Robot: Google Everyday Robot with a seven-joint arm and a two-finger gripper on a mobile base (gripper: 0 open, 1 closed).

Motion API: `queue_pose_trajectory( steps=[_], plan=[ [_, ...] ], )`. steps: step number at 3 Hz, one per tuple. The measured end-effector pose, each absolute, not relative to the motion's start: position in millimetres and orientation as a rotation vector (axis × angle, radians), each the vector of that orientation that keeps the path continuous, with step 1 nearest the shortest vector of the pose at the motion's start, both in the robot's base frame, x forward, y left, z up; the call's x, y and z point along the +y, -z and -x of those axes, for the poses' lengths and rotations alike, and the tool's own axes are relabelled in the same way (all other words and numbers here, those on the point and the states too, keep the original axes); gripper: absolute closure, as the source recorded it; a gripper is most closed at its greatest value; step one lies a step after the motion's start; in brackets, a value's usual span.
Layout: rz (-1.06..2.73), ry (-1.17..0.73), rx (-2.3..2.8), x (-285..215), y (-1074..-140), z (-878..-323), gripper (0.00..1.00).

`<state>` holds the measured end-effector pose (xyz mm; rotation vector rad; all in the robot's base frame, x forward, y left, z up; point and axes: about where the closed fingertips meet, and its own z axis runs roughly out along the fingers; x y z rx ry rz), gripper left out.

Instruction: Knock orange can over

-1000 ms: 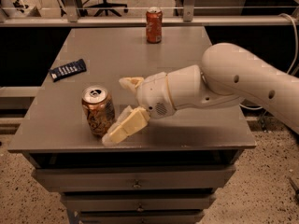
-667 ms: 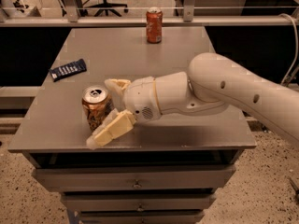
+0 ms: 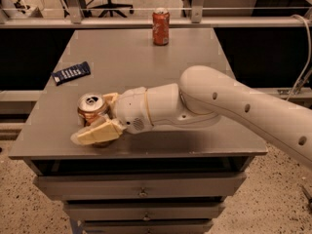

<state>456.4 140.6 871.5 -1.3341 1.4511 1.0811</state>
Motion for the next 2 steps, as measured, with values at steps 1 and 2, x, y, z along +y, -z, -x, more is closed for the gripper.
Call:
queue_pose_trajectory(
  steps=[1,2],
  plan=[
    [1.334,-1.017,1.465,125.8,-882.9,-478.2,0.65],
    [1.376,-0.887,1.487,94.5,-909.4,-515.3,0.88]
  ],
)
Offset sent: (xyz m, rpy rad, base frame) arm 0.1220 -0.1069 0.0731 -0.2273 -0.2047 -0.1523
